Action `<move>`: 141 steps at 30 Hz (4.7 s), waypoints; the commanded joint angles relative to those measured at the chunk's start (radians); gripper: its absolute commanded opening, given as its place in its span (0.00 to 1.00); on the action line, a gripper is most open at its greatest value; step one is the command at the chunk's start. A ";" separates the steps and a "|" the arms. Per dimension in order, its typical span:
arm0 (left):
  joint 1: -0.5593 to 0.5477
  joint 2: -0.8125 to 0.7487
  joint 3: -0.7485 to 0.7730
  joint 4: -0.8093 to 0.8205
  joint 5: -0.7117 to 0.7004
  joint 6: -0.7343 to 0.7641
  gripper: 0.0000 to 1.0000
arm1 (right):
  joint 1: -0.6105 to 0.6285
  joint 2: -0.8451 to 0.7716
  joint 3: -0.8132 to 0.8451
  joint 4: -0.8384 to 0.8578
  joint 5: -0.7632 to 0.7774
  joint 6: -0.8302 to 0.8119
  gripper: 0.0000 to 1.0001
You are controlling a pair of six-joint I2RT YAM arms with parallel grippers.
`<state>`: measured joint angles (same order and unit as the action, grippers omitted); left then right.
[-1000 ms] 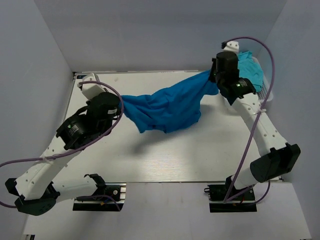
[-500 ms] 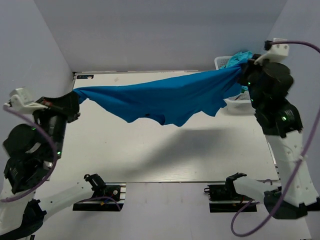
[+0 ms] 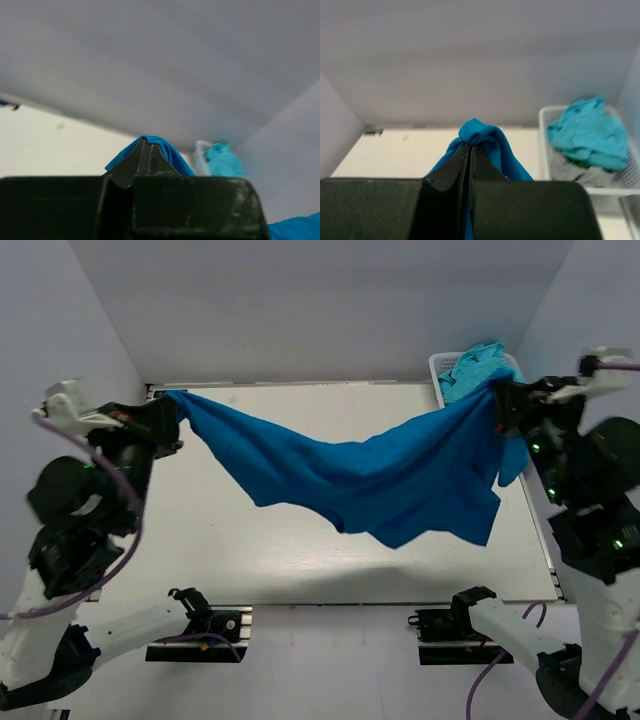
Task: Fold and stack the t-shirts
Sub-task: Flatten out the tshirt
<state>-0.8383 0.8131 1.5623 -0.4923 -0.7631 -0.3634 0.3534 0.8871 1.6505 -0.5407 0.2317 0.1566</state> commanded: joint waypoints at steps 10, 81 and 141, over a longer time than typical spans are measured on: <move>0.060 0.303 -0.378 0.246 -0.502 0.067 0.00 | -0.022 0.507 -0.195 0.119 -0.268 0.052 0.00; 0.729 1.104 -0.286 -0.035 0.702 -0.174 0.00 | 0.527 0.981 -0.248 0.156 -0.019 0.060 0.80; 0.800 1.007 -0.291 -0.079 0.737 -0.221 0.91 | 0.165 0.753 -0.741 0.275 -0.259 0.210 0.10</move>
<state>-0.0345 1.8114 1.2633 -0.6384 -0.0669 -0.5865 0.5209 1.6318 0.8936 -0.2768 -0.0231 0.3775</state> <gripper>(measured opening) 0.943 0.151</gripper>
